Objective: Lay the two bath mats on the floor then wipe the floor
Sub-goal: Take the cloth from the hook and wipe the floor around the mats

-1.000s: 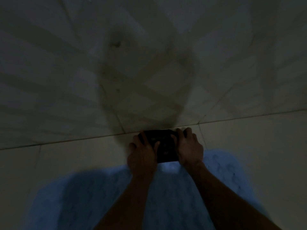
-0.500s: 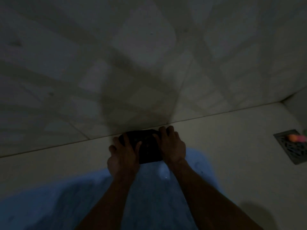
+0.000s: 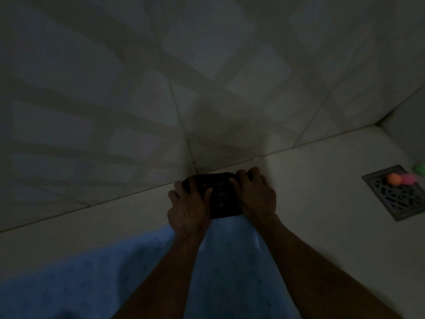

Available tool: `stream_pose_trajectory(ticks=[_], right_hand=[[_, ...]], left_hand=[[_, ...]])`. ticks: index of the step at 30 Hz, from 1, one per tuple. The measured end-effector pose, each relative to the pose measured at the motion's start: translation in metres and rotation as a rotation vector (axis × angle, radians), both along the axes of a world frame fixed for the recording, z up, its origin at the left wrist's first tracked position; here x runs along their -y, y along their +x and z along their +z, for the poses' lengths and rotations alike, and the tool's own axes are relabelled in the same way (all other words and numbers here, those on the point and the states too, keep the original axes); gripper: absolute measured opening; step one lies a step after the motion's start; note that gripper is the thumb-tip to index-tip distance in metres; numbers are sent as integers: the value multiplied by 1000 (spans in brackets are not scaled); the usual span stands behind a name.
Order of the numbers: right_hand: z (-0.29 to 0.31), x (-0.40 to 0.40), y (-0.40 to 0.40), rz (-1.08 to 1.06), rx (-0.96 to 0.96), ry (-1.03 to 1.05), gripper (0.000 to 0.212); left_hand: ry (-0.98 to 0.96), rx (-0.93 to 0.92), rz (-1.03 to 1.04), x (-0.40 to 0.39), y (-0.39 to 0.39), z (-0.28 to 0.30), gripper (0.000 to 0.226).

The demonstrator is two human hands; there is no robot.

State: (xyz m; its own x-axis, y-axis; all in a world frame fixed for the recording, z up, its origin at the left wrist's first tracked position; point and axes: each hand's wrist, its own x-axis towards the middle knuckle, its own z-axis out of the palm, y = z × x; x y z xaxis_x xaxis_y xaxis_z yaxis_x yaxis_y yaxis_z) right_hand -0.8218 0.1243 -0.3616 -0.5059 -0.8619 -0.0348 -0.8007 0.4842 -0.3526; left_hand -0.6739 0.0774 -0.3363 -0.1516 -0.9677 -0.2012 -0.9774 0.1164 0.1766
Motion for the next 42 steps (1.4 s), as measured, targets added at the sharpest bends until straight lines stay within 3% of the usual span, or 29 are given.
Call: stream_pose_trajectory(ticks=[23, 42], right_hand=[[-6, -49, -140, -146, -91, -61, 40], [5, -159, -140, -280, 41, -4, 38]], left_hand=[[-98, 98, -216, -26, -144, -7, 65], [-9, 43, -290, -126, -157, 0, 64]])
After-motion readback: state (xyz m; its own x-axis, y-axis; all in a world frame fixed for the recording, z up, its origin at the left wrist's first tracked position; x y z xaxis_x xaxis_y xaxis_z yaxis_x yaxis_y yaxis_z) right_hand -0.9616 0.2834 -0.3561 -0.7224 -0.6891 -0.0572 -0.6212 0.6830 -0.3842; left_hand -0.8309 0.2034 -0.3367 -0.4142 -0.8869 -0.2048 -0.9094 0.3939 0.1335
